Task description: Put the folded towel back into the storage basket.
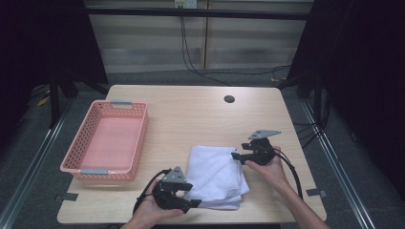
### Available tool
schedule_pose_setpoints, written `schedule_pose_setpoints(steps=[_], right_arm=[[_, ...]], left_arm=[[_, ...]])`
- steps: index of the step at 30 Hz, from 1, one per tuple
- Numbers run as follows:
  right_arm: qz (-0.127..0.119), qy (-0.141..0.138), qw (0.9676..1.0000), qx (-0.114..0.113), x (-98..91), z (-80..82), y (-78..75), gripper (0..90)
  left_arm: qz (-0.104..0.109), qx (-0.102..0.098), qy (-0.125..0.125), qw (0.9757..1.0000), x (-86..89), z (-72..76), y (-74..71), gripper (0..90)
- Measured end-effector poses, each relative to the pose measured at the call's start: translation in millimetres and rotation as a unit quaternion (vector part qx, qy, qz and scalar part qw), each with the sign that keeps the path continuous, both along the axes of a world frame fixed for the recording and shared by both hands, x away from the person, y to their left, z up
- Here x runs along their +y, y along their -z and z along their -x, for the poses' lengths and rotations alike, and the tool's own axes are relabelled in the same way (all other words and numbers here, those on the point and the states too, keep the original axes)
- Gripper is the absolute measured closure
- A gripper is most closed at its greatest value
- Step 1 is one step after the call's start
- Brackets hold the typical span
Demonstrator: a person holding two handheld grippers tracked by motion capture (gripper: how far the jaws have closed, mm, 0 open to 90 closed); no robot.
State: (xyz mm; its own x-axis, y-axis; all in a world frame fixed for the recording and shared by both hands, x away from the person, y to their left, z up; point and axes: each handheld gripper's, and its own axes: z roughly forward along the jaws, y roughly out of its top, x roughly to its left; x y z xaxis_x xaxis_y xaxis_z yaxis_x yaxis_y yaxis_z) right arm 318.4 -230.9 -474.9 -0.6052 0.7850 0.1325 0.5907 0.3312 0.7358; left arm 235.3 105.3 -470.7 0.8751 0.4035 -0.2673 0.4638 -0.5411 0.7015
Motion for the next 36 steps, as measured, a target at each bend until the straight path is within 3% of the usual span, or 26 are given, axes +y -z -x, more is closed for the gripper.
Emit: schedule_pose_setpoints(steps=[3,4,7,8,12,15,19,22,25,28,32,36], right_arm=[[0.001,-0.001,1.0000,-0.003,0.6,0.5,2.5,29.4],[-0.017,-0.001,0.9999,0.002,1.4,-1.0,7.7,28.0],[-0.026,0.000,0.9997,0.004,3.0,-3.0,12.3,26.6],[-0.023,0.000,0.9997,0.010,5.4,-4.0,15.1,25.4],[-0.021,-0.006,0.9995,0.022,8.5,-5.2,20.4,23.1],[-0.009,-0.011,0.9996,0.026,11.9,-3.7,23.5,22.9],[-0.007,-0.013,0.9992,0.038,12.0,-5.5,28.4,21.0],[-0.005,-0.018,0.9990,0.041,12.1,-6.7,29.1,21.8],[-0.005,-0.025,0.9988,0.041,13.8,-5.1,28.2,30.2],[-0.015,-0.038,0.9978,0.051,14.8,-2.9,26.8,44.5],[-0.030,-0.049,0.9963,0.064,14.5,-2.9,26.5,58.0],[-0.025,-0.057,0.9959,0.066,15.7,-3.5,24.0,63.4]], left_arm=[[-0.010,0.000,-0.008,0.9999,7.9,-2.6,2.9,33.2],[-0.010,0.005,-0.024,0.9997,10.0,-4.5,5.8,29.9],[-0.019,0.011,-0.014,0.9997,9.0,-5.0,7.8,26.5],[-0.038,0.011,-0.006,0.9992,5.2,-4.2,11.7,25.4],[-0.047,0.012,-0.002,0.9988,-0.1,-5.1,15.4,24.7],[-0.056,0.015,0.002,0.9983,-4.0,-7.6,19.0,27.6],[-0.060,0.005,0.007,0.9982,-8.8,-6.3,19.7,28.4],[-0.064,-0.010,0.019,0.9978,-10.3,-4.5,19.5,39.3],[-0.063,-0.008,0.007,0.9980,-9.7,-5.7,19.4,52.7],[-0.066,-0.006,0.012,0.9977,-9.6,-8.2,18.8,64.4],[-0.068,-0.002,0.013,0.9976,-10.8,-8.9,18.5,71.0],[-0.063,0.010,0.015,0.9979,-8.5,-12.1,19.1,72.4]])
